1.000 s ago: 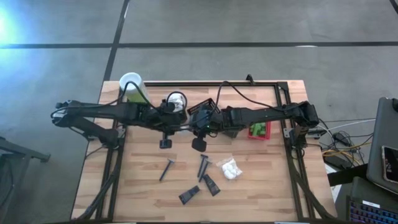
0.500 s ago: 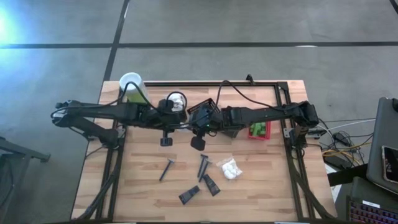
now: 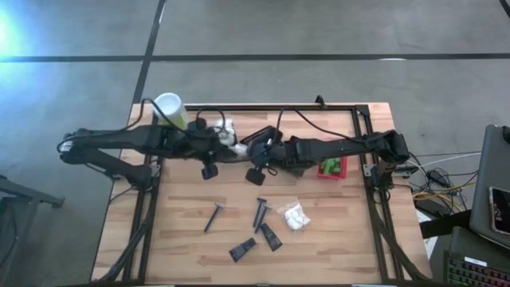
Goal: Pick & Place Travel size toiletries
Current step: Put the cotton pack into the left black bin
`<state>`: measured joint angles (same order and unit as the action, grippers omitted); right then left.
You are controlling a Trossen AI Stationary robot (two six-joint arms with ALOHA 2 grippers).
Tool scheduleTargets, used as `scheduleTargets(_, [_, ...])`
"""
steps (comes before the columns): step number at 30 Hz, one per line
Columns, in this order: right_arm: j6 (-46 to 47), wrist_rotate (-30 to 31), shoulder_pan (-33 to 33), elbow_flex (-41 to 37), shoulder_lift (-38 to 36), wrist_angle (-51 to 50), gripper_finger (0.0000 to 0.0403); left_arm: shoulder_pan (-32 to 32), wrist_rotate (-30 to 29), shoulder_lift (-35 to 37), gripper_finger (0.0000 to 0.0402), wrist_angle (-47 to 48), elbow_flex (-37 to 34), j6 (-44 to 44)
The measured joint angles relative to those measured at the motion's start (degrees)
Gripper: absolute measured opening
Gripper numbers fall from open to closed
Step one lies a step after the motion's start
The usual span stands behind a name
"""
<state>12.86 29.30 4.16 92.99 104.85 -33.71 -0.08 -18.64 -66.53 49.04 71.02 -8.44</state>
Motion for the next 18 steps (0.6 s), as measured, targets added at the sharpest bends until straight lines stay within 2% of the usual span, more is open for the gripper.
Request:
scheduleTargets(3, [-0.06, 8.45, 1.52, 0.0, -0.01, 0.03, 0.0022, 1.98, 3.06, 1.82, 0.015, 1.32, -0.07, -6.36])
scheduleTargets(9, [0.19, 21.98, 3.99, 0.16, 0.6, 0.17, 0.0022, 6.93, 11.89, 3.99, 0.0143, -6.08, -0.09, -17.35])
scheduleTargets(14, [1.67, 31.89, 5.26, 0.17, 1.02, 2.08, 0.0022, 10.3, 16.62, 2.83, 0.014, -10.04, -0.09, -27.39])
scheduleTargets(18, [-2.71, 39.51, 6.0, 0.2, 0.97, 6.58, 0.0022, 11.35, 19.22, 0.61, 0.014, -15.15, -0.09, -30.73])
